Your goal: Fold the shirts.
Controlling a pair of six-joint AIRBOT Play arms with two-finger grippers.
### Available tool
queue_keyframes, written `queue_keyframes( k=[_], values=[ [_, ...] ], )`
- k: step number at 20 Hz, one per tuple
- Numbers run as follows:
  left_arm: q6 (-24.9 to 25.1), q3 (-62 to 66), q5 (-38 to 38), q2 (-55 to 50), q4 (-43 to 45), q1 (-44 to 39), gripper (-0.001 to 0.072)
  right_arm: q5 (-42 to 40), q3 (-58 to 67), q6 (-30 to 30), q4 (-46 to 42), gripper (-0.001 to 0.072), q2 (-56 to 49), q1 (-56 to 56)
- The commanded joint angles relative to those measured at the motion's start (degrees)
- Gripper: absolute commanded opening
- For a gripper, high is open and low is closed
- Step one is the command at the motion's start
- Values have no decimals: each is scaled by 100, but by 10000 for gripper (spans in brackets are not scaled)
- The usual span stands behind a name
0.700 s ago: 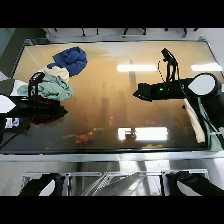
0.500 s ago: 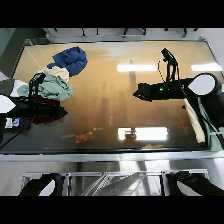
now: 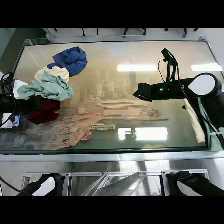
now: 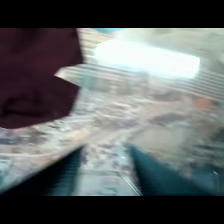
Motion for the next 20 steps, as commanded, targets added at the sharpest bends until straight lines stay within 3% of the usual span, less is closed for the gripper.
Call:
queue_keyframes(
  k=[1,5,9,10,12,13,16,20],
  values=[
    [282,33,1010,-848,295,505,692,2,-2,0,0,32,-2,4],
    [901,378,1845,-1934,273,549,691,2,-2,0,0,32,-2,4],
    [942,739,1853,-2743,260,474,690,0,-2,0,0,33,-2,4],
    [929,752,1845,-2835,232,474,646,2,-2,0,0,32,-2,4],
    [927,750,1799,-2826,214,474,273,2,-2,0,0,32,-2,4],
    [929,748,1755,-2719,133,476,4,0,-2,0,0,33,-2,4],
    [459,697,1453,-2118,-240,573,12,2,-2,0,0,32,-2,4],
    [83,-625,1067,-192,-229,529,13,2,-2,0,0,32,-2,4]
  ],
)
